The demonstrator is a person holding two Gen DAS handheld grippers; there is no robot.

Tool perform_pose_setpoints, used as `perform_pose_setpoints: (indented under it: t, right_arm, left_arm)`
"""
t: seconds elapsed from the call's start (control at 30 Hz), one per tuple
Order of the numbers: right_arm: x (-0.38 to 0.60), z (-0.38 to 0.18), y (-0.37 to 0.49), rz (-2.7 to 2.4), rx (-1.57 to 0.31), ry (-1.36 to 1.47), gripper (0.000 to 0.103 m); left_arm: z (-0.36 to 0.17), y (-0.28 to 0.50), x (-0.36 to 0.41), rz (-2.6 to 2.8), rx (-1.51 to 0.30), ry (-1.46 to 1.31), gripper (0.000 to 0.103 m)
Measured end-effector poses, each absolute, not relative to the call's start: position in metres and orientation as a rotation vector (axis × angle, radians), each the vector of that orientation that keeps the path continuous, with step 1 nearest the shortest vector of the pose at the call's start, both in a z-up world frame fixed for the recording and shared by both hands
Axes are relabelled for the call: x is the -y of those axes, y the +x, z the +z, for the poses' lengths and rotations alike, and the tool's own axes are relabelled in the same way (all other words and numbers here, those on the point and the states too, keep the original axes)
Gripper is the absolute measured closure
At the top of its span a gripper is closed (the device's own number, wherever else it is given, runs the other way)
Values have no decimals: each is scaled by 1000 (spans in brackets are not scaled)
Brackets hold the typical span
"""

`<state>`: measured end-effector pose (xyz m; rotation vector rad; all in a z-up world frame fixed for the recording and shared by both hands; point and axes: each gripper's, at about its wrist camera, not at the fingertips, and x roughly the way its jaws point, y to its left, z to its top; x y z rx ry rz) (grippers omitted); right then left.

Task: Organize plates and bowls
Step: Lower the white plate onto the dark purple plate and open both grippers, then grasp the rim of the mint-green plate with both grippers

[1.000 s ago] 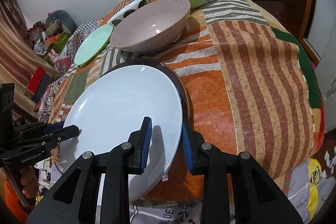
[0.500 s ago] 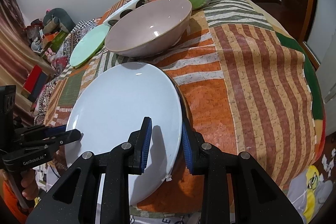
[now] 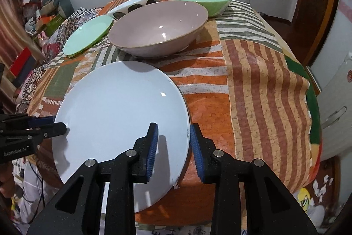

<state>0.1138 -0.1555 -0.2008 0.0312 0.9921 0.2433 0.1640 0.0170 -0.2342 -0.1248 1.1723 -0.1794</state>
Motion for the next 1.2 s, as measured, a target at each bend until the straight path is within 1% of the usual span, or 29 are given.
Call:
perform_pose_setpoints:
  t: [0.17, 0.23, 0.27, 0.3, 0.33, 0.37, 0.43, 0.47, 0.5, 0.53, 0.63, 0.77, 0.93, 1.2]
  right_arm:
    - [157, -182, 110, 256, -956, 46, 74]
    - [153, -171, 109, 270, -933, 49, 72]
    - [151, -165, 107, 279, -918, 49, 70]
    - [147, -158, 106, 290, -901, 52, 67]
    - [145, -152, 105, 299, -885, 52, 65]
    - [141, -146, 105, 309, -866, 50, 62]
    - [130, -134, 106, 325, -831, 42, 59]
    - [125, -130, 108, 334, -817, 43, 57]
    - [120, -125, 109, 346, -805, 47, 53]
    - [114, -121, 113, 359, -793, 51, 52]
    - [97, -113, 126, 385, -776, 60, 50]
    - [76, -114, 149, 421, -775, 83, 49]
    - [44, -123, 179, 433, -803, 88, 49]
    - [4, -148, 236, 402, -874, 85, 49]
  left_arm:
    - [-203, 151, -30, -167, -1067, -126, 73]
    - [-190, 147, -37, -161, -1026, -130, 72]
    - [-182, 145, -41, -156, -1003, -131, 71]
    - [-176, 143, -44, -149, -980, -130, 68]
    - [-169, 142, -47, -141, -957, -129, 63]
    - [-161, 140, -53, -130, -929, -129, 61]
    - [-147, 139, -62, -107, -878, -126, 50]
    - [-141, 138, -67, -97, -852, -124, 48]
    - [-135, 138, -73, -86, -832, -125, 44]
    - [-130, 140, -81, -69, -812, -130, 38]
    - [-121, 147, -105, -27, -777, -164, 30]
    - [-121, 165, -138, 7, -746, -187, 29]
    - [-136, 200, -183, 59, -751, -227, 29]
    - [-186, 265, -234, 98, -835, -258, 30]
